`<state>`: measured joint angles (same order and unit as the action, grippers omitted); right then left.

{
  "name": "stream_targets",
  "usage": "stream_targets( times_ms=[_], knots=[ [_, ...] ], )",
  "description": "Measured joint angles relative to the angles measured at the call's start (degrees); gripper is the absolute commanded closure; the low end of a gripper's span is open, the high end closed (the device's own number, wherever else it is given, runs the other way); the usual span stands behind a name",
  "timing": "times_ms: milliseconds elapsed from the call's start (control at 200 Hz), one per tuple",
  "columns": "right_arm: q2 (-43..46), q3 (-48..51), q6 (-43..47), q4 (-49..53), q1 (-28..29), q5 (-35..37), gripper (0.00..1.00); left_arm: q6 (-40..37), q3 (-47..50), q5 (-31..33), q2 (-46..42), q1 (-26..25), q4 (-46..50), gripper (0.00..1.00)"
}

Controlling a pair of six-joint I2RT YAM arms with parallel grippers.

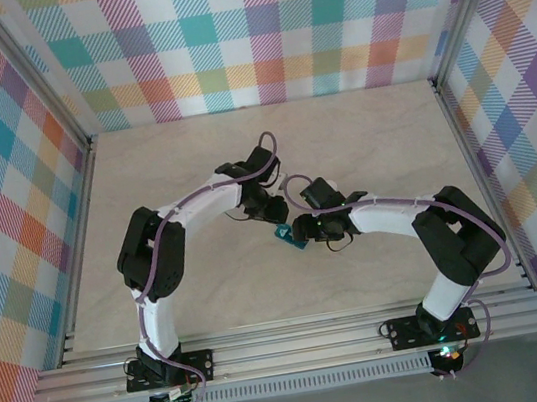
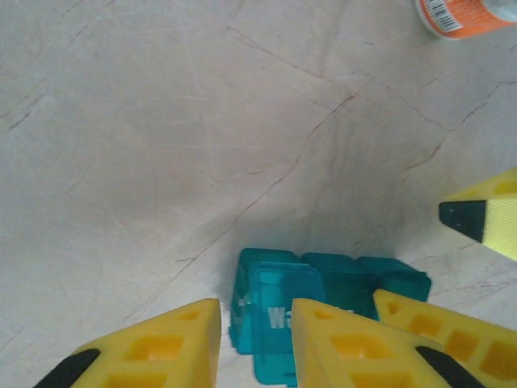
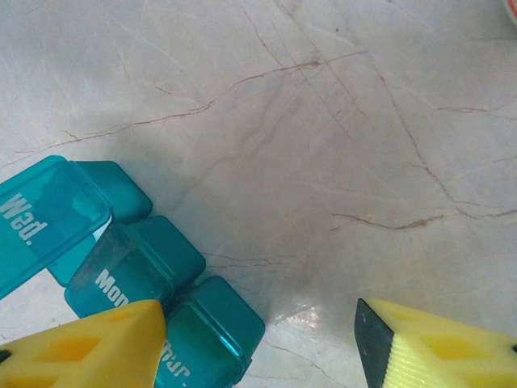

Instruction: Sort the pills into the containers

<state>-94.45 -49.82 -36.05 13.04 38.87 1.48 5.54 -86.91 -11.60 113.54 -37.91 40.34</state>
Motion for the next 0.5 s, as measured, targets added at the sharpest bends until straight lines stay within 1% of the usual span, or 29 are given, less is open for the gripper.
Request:
stream_targets(
  times_ms=[80, 175, 285, 500],
  knots=[
    [0.00, 0.00, 0.00, -0.04, 0.00, 0.00, 0.35, 0.26, -0.02, -0.42, 0.00, -0.35, 0.04, 0.80],
    [0.00, 0.07, 0.00, -0.13, 0.00, 0.00, 0.35, 0.39, -0.02, -0.66, 0.00, -0.50, 0.04, 0.89],
    [0.00, 0.11, -0.02, -0.20, 0.00, -0.02, 0.35, 0.68, -0.02, -0.92, 0.00, -0.61, 0.04, 0.95],
    [0.00, 0.13, -0.22, -0.24, 0.00, -0.04, 0.36, 0.61, -0.02, -1.01, 0.00, -0.72, 0.04, 1.00]
  ],
)
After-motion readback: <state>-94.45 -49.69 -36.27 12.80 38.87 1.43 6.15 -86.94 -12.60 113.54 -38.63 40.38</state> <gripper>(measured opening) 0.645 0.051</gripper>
